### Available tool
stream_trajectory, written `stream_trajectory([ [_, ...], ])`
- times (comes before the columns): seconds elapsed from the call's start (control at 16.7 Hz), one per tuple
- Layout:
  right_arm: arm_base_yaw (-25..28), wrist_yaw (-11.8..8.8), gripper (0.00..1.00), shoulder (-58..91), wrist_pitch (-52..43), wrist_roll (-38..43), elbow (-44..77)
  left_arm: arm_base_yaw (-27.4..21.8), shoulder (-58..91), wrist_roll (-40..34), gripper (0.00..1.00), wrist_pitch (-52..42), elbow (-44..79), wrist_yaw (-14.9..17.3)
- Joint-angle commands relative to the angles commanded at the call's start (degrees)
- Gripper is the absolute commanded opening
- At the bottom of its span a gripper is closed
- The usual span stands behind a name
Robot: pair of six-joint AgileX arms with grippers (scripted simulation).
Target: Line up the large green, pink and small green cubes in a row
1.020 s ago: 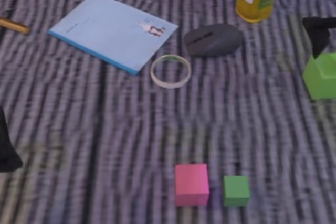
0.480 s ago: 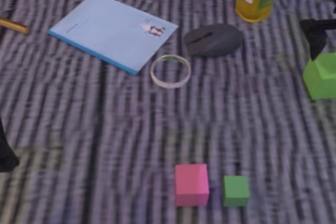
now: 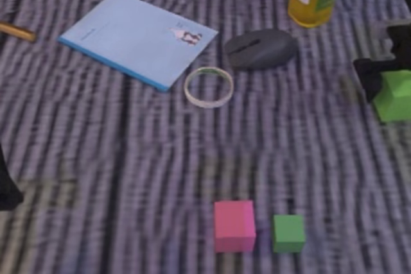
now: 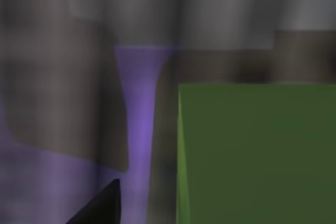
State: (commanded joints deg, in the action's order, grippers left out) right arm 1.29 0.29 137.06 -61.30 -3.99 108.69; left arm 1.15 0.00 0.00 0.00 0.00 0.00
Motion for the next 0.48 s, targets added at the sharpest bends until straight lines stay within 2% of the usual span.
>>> stream_trajectory([
  [0.36,0.02,0.01,1.0,0.49,1.84,0.02,-1.67,0.0,0.0,0.0,1.0,0.0,0.0,0.0],
  [0.48,0.02,0.01,0.85,0.49,1.84,0.02,-1.67,0.0,0.0,0.0,1.0,0.0,0.0,0.0],
])
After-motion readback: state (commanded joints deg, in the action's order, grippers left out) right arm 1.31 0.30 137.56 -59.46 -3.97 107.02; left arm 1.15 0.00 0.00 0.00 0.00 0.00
